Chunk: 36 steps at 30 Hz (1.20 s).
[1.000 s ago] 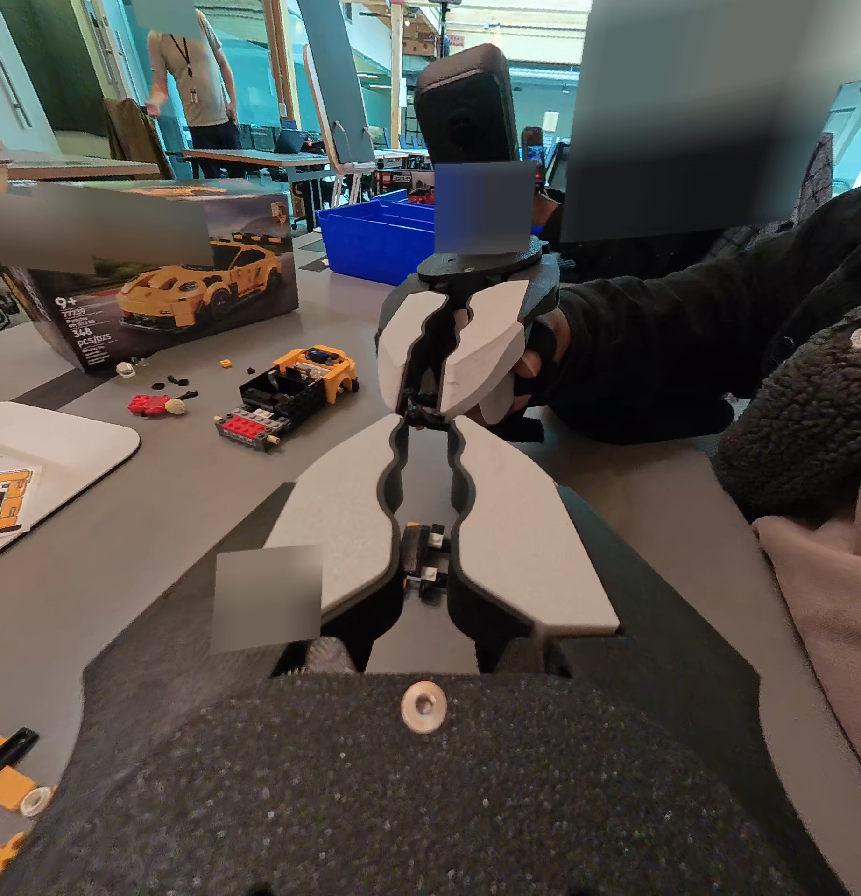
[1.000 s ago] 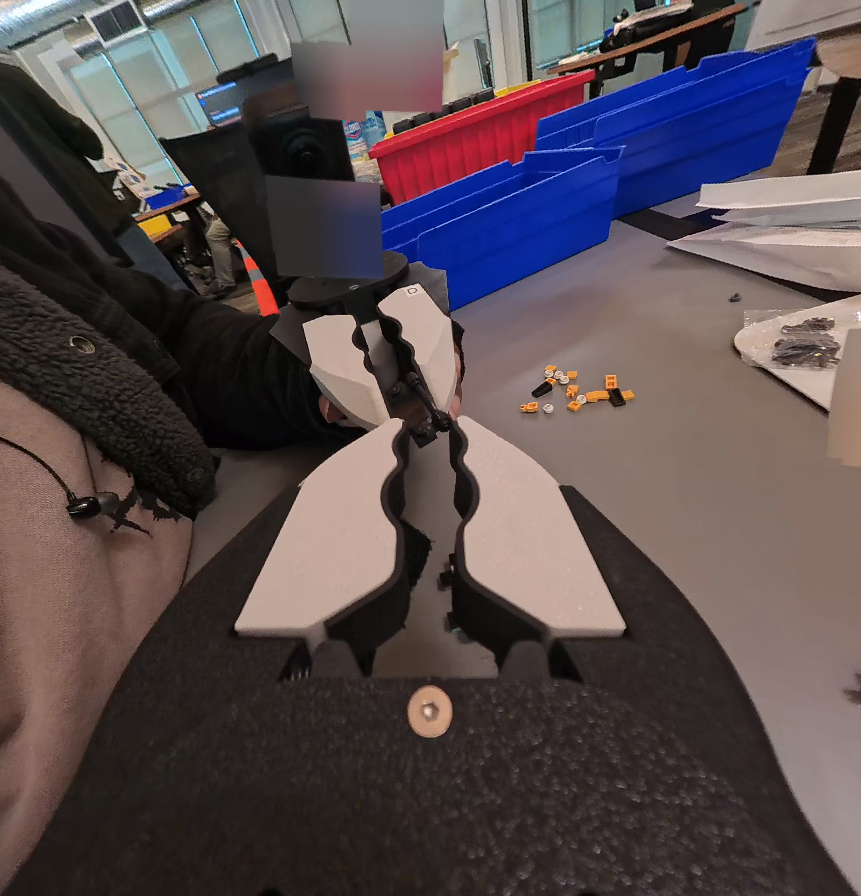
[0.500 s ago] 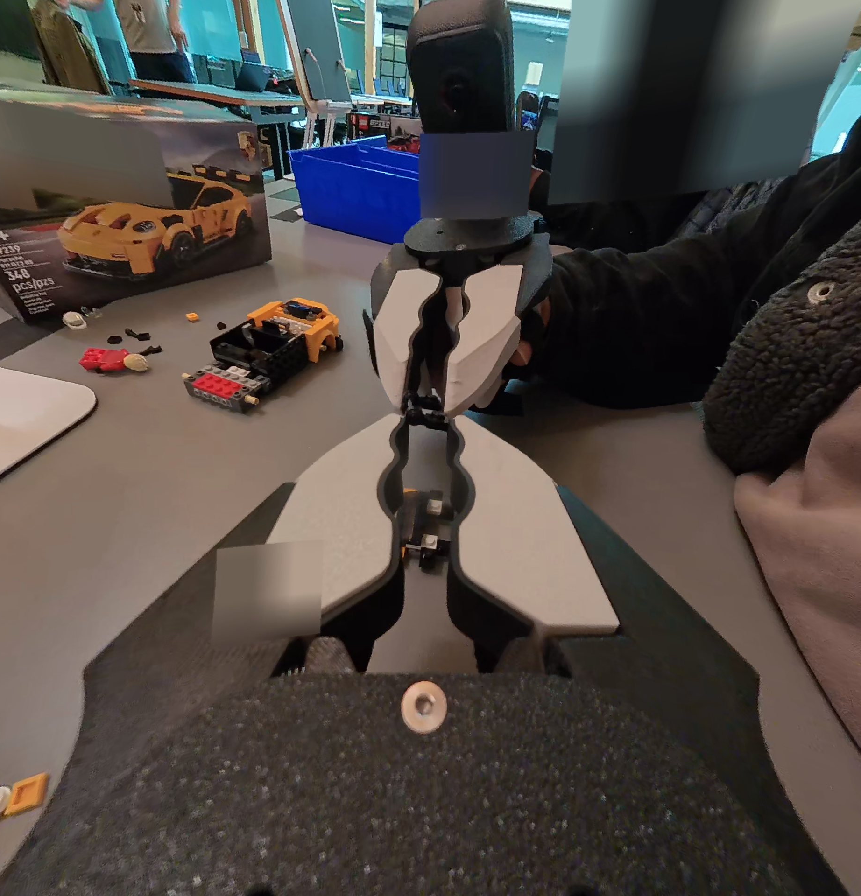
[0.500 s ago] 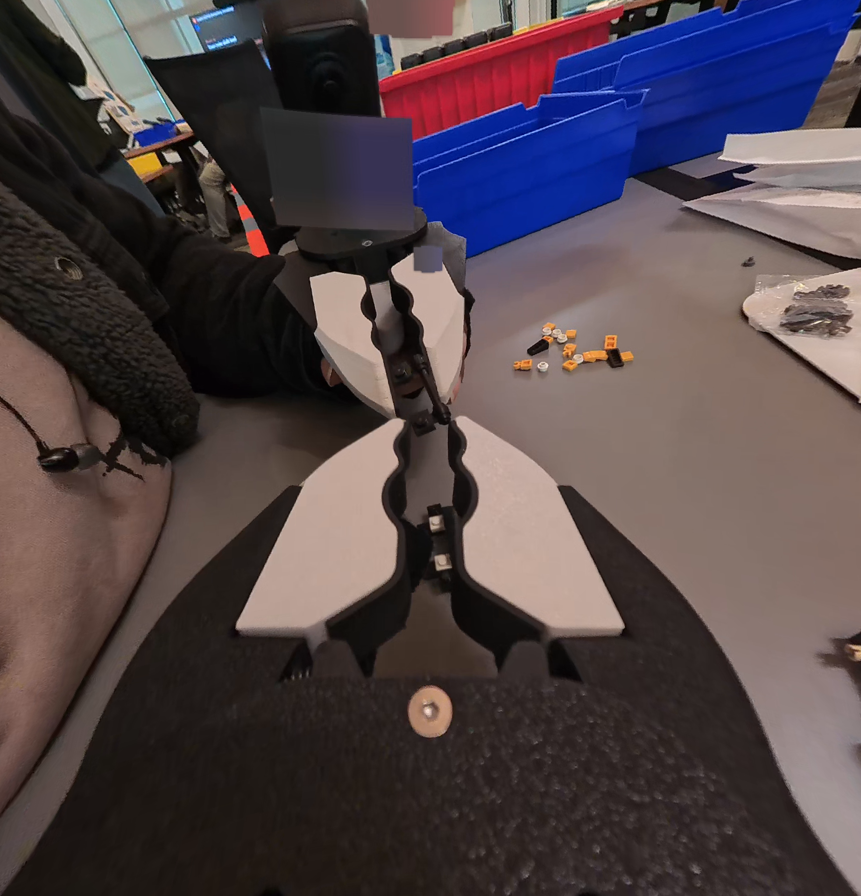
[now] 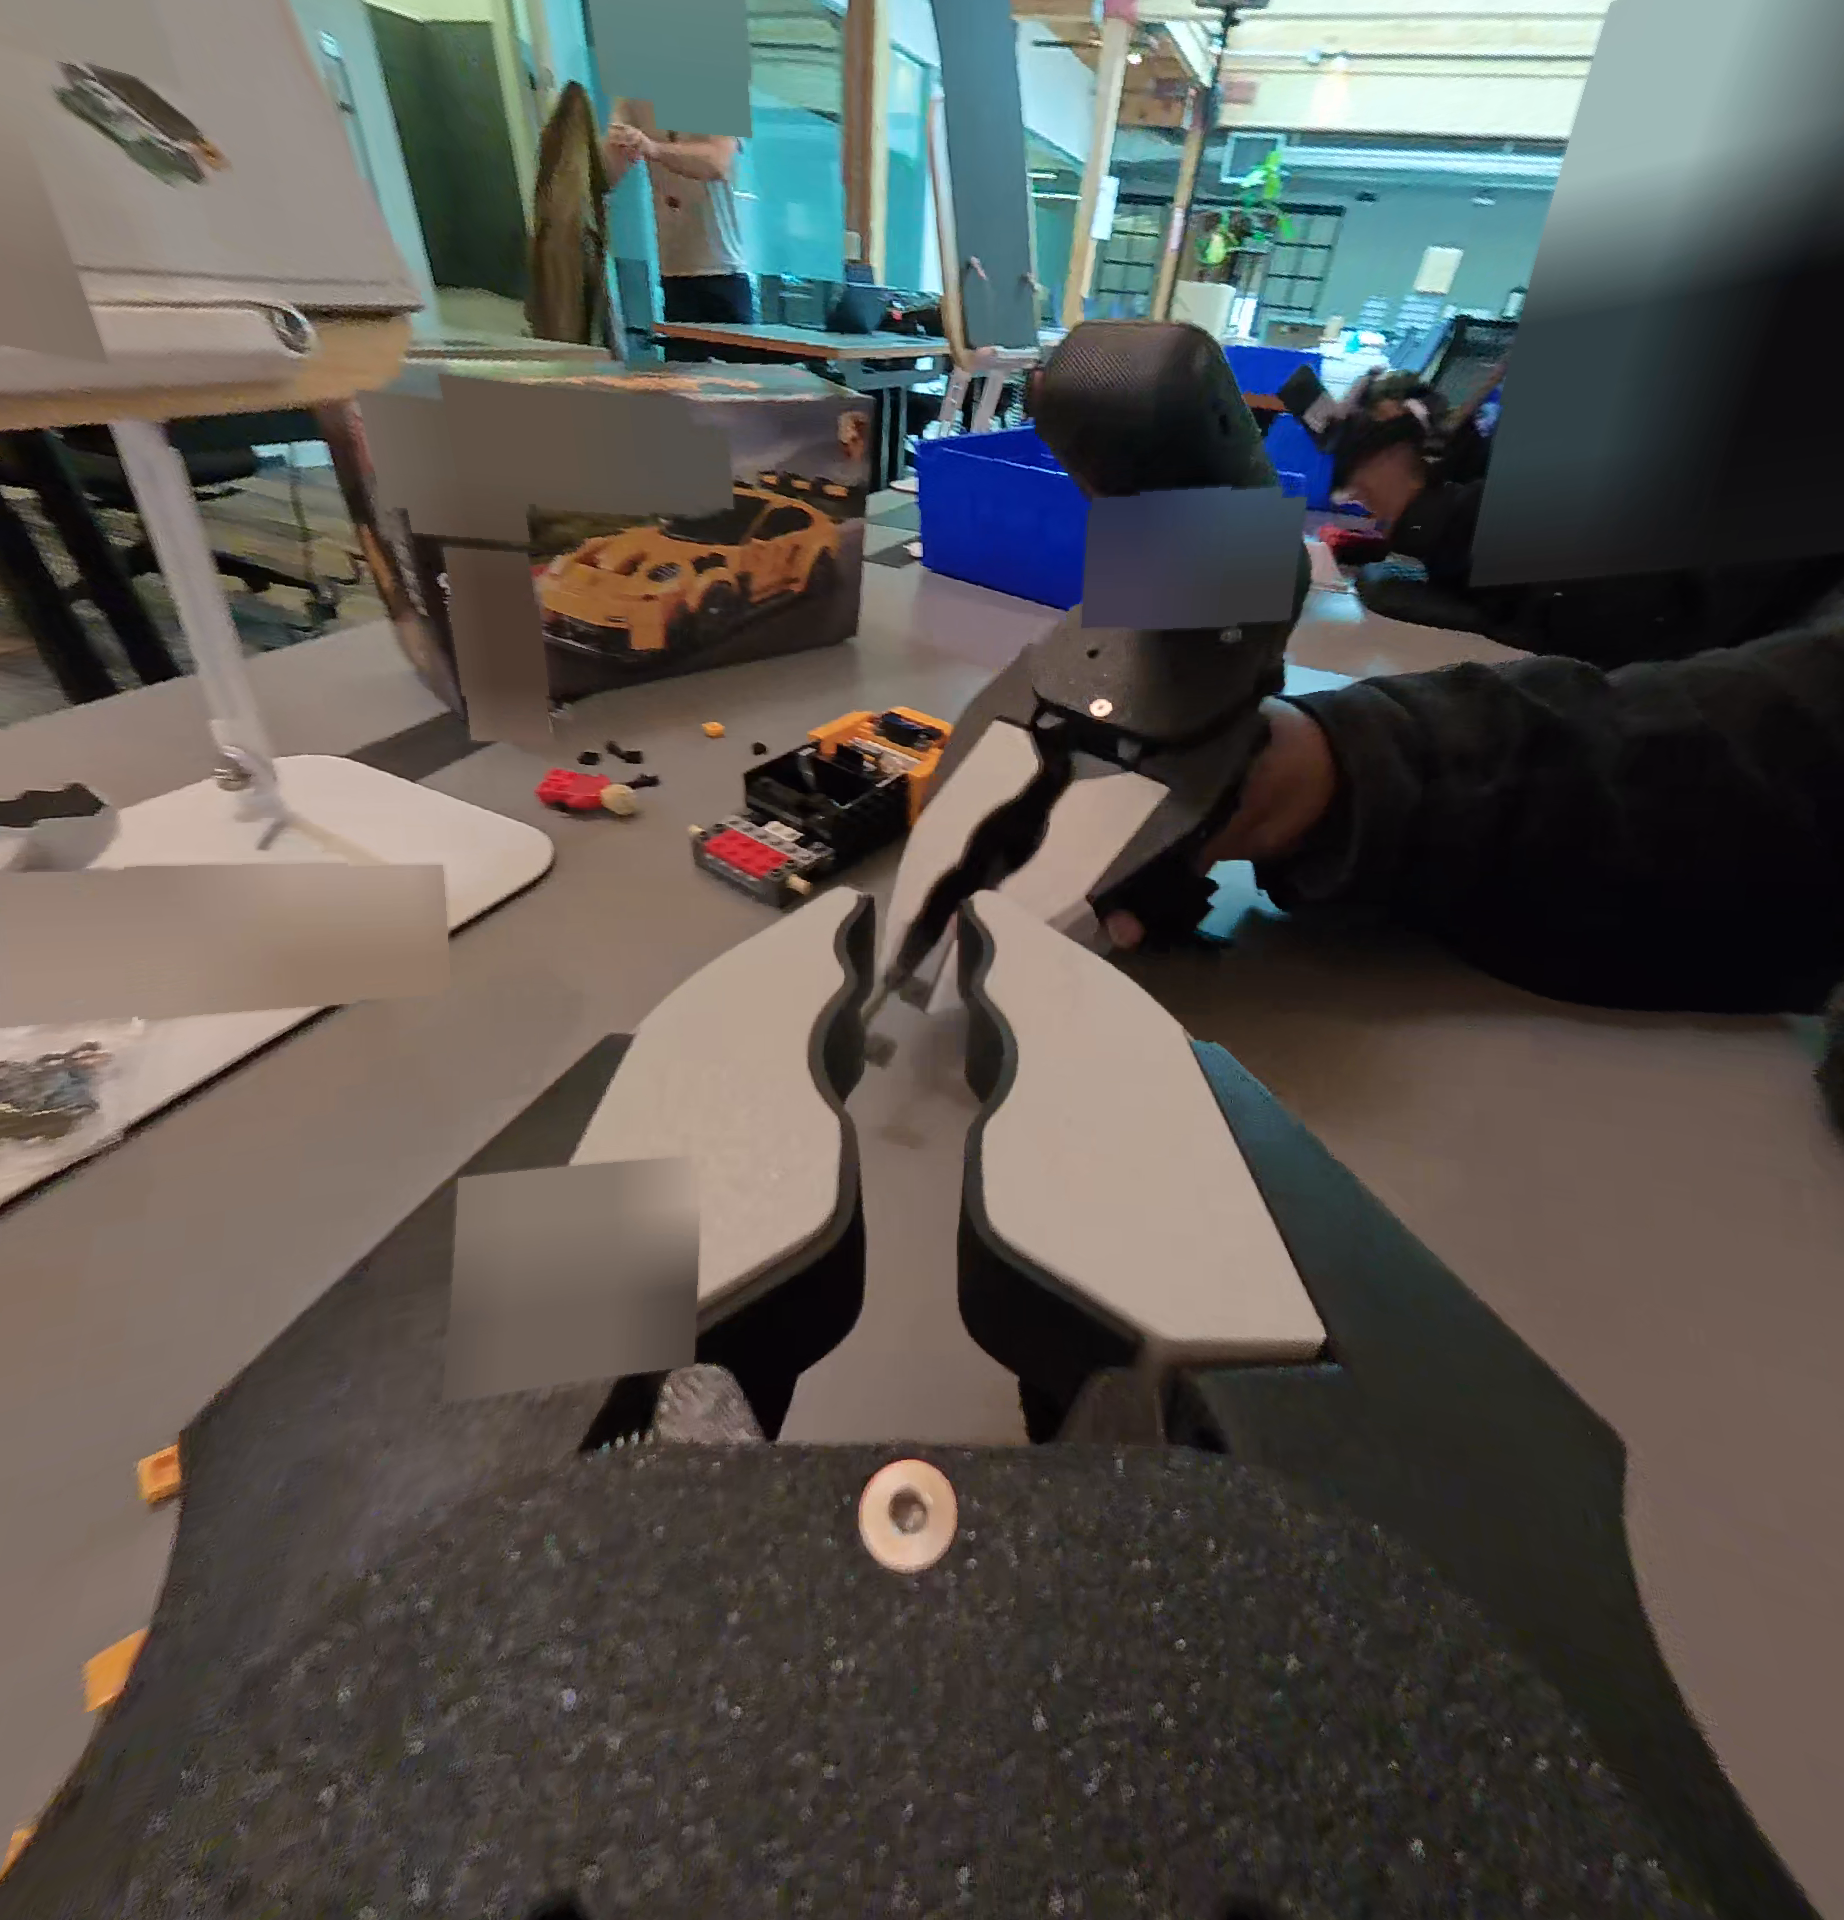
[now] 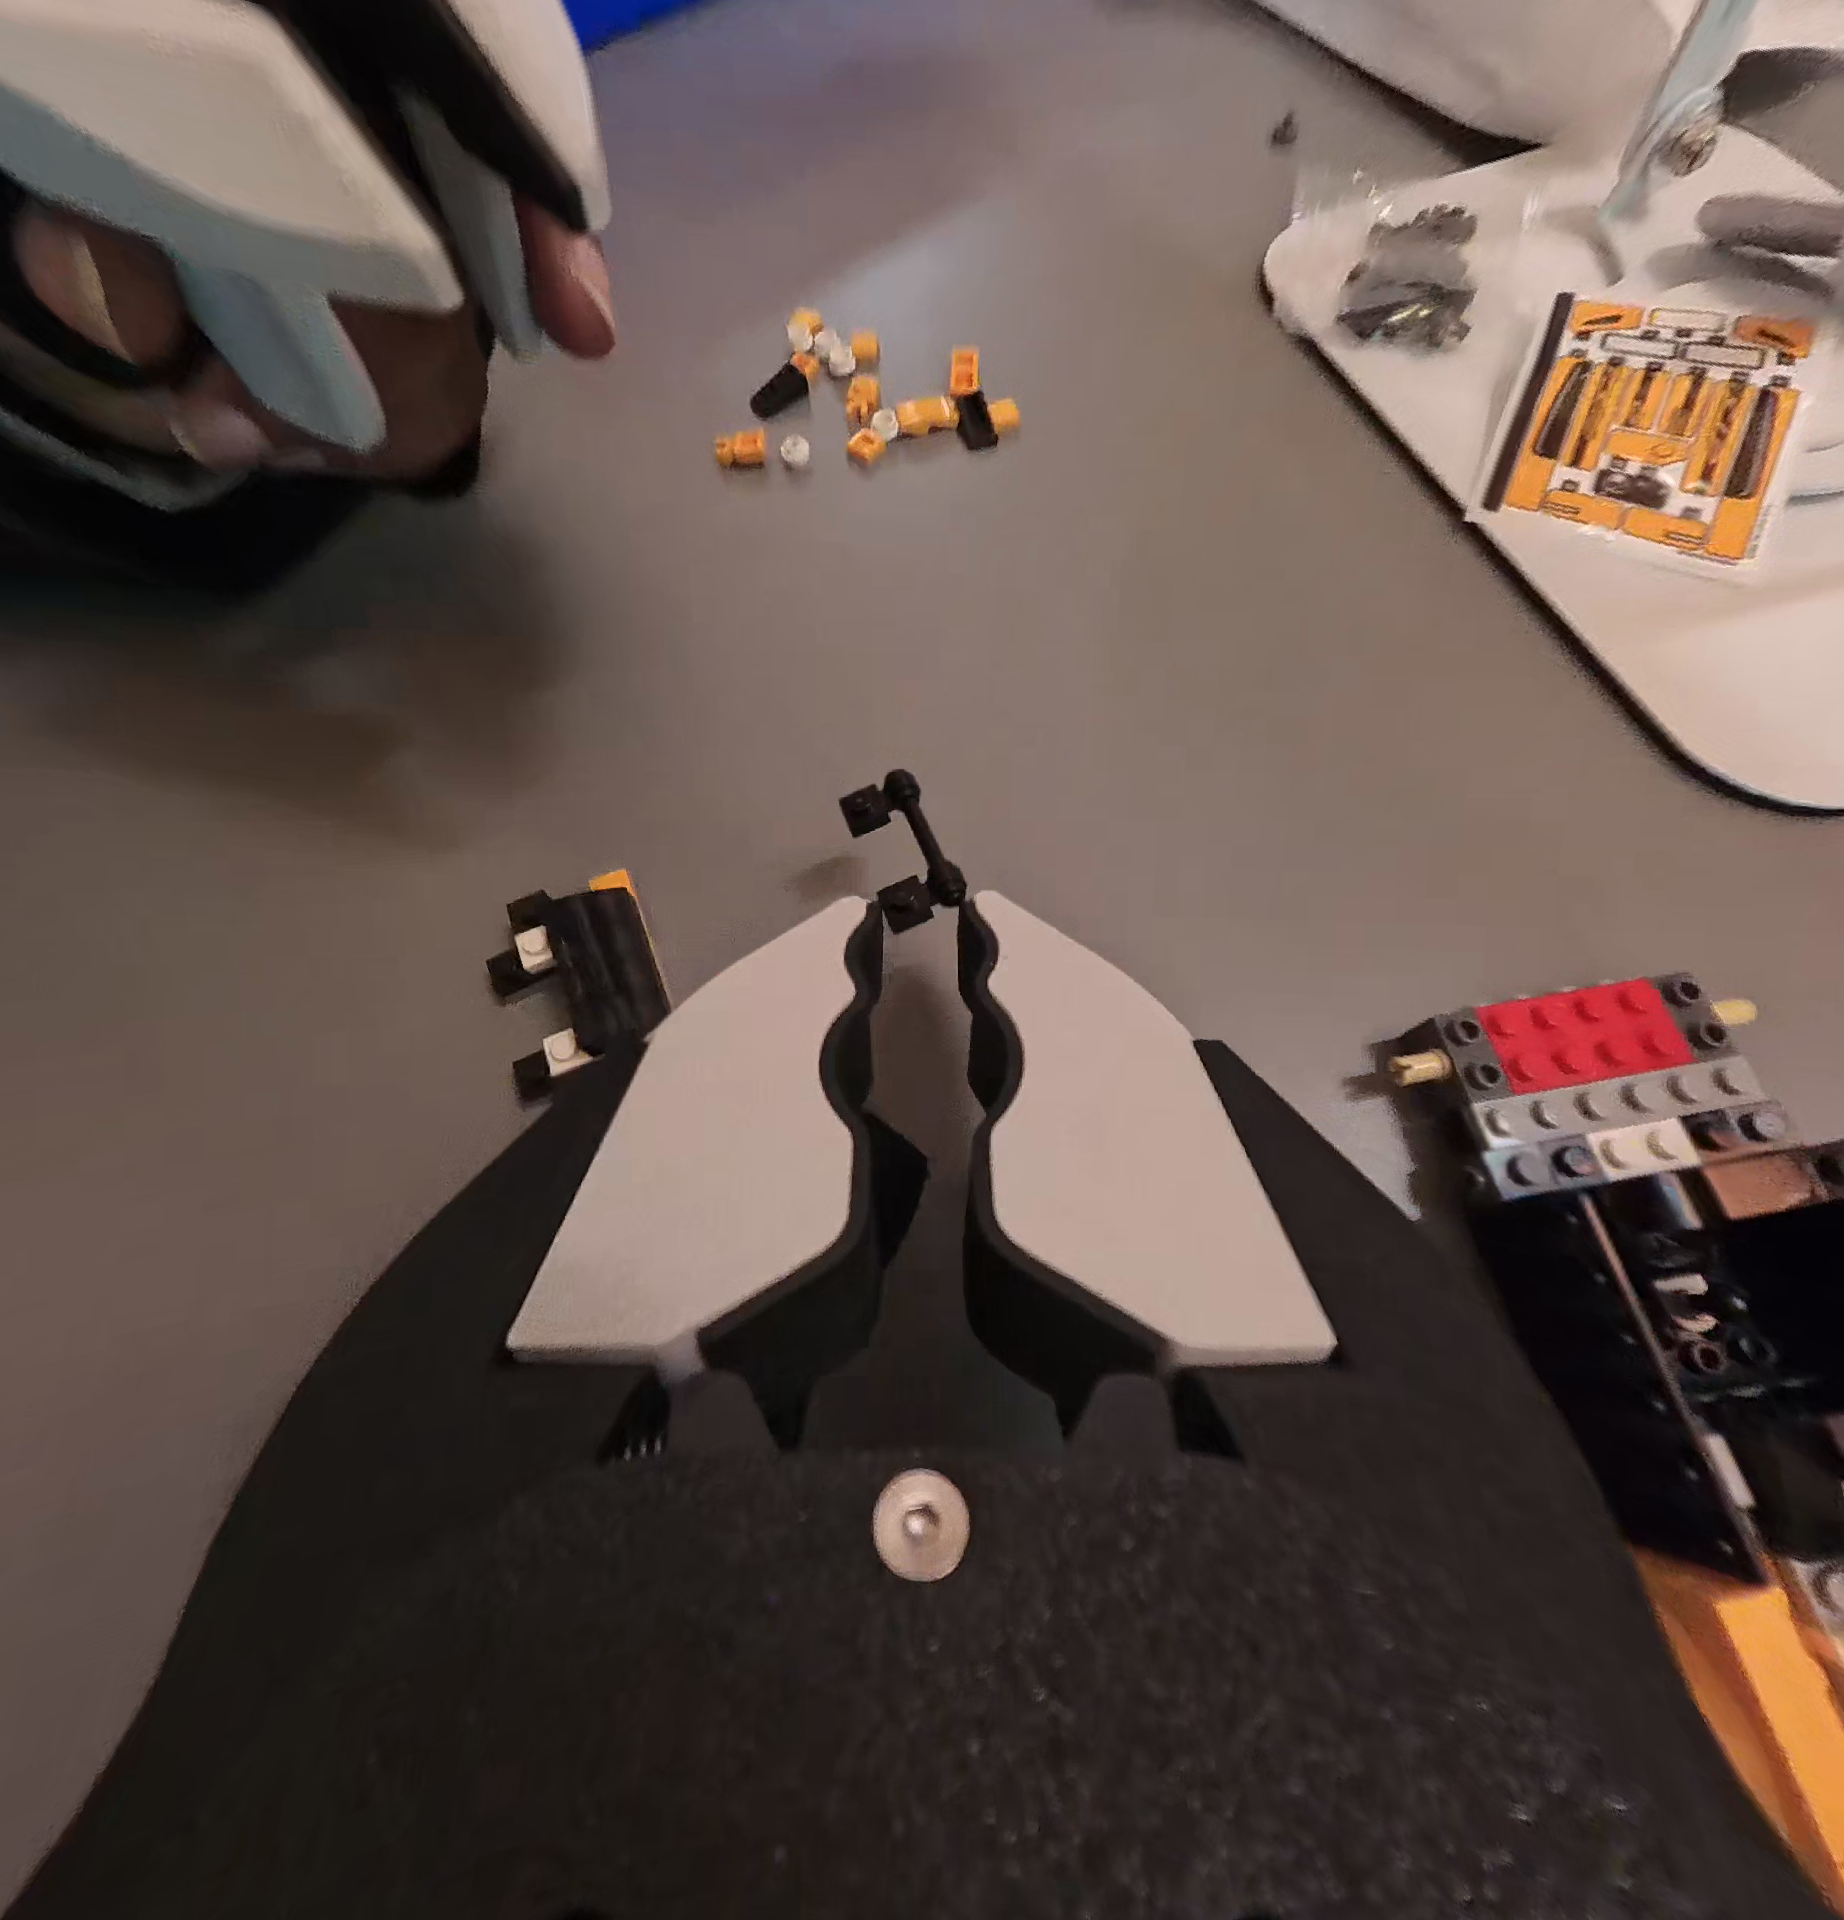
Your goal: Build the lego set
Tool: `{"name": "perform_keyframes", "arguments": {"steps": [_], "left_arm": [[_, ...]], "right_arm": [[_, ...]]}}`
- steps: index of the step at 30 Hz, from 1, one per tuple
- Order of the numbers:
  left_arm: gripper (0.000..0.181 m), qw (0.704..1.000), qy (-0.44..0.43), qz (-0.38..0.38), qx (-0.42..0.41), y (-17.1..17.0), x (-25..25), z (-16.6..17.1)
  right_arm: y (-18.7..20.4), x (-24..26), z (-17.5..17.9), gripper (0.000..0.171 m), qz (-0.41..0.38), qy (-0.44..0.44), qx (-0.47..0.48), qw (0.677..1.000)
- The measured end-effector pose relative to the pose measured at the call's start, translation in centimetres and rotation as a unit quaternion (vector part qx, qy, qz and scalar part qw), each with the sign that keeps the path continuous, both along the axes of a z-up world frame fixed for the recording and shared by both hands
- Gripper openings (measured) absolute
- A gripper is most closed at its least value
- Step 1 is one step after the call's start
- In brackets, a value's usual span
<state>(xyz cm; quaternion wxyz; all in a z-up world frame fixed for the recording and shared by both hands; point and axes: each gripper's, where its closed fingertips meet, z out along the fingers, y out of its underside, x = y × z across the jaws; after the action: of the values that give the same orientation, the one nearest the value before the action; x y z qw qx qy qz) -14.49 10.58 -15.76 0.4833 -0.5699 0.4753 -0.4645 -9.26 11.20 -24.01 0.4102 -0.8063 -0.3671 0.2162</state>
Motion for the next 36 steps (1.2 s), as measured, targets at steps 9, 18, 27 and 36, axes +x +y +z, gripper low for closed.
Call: {"name": "perform_keyframes", "arguments": {"steps": [9,18,27,36], "left_arm": [[0.009,0.999,-0.002,0.036,0.007,1.0,-0.5,0.2],[0.005,0.998,-0.001,0.065,0.008,2.2,-0.8,0.1],[0.000,0.995,0.011,0.090,0.041,3.3,-0.9,0.0],[0.000,0.986,0.014,0.127,0.104,4.1,-0.9,0.1]], "right_arm": [[0.1,0.3,-0.8,0.025,-0.005,-0.026,-0.005,1.000],[1.9,1.7,5.2,0.040,-0.064,0.039,0.164,0.984],[2.3,2.9,7.1,0.031,-0.099,0.011,0.252,0.963],[2.6,5.5,9.3,0.011,-0.185,0.043,0.300,0.935]]}}
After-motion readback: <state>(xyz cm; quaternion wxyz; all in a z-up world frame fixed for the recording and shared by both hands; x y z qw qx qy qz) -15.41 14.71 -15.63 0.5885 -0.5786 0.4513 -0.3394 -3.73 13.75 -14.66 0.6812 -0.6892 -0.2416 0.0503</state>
